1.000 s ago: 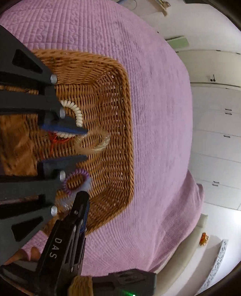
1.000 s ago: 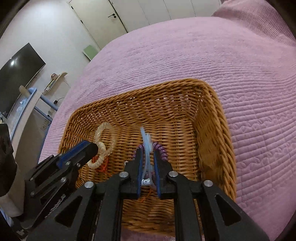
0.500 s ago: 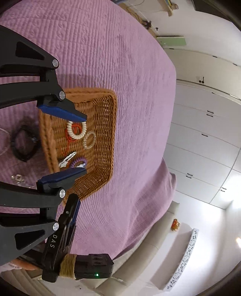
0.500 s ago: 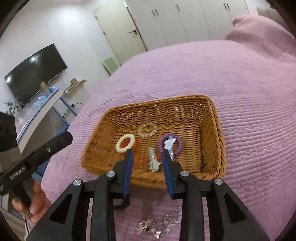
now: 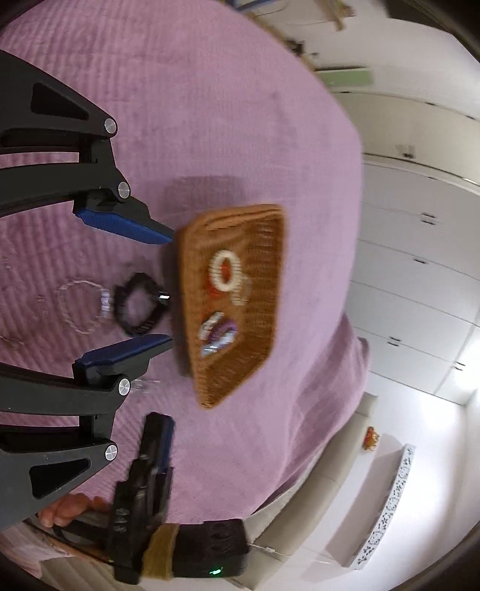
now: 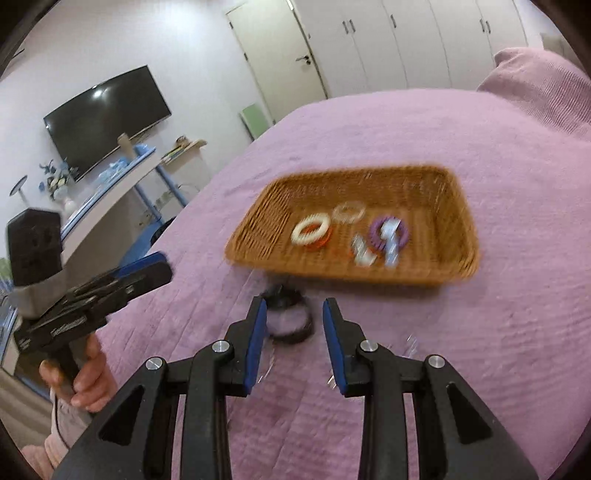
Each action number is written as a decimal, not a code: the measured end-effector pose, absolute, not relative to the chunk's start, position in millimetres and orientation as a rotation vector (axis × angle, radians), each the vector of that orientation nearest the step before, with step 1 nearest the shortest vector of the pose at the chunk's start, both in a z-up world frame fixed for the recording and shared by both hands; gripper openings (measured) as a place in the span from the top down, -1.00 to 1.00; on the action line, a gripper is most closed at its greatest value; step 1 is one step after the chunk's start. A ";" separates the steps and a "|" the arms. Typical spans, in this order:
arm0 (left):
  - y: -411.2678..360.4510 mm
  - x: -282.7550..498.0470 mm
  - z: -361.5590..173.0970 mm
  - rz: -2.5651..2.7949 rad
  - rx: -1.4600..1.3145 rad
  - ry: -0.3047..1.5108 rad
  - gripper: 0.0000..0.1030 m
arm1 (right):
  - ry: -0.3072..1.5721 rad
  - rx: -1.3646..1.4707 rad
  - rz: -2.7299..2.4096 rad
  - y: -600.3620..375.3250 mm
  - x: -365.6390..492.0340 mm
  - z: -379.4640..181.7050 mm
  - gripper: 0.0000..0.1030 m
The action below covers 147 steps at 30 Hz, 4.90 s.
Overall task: Organize jewelry
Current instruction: 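Grasp the second clear bracelet with the left tool while the right tool grasps the silver hoop earring, then carry the bracelet and hoop earring over the basket with both tools, then open both tools to drop the bracelet and earring into the basket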
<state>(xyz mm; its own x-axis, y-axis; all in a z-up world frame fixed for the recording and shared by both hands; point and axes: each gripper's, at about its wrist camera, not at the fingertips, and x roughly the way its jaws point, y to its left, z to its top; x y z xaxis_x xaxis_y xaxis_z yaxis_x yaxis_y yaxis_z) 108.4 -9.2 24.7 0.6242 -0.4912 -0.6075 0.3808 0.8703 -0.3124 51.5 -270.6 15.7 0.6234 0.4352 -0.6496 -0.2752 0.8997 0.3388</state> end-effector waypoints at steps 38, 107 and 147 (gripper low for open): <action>-55.8 132.5 -66.7 -0.510 0.076 0.964 0.25 | 0.918 0.040 0.191 -145.5 -24.8 -81.6 0.66; -82.1 179.7 78.0 -0.564 -0.087 0.689 0.86 | 0.545 0.205 0.184 -286.0 50.9 93.7 0.75; -66.0 162.9 50.1 -0.536 -0.158 0.685 0.07 | 0.755 0.210 0.234 -321.1 104.8 37.3 0.31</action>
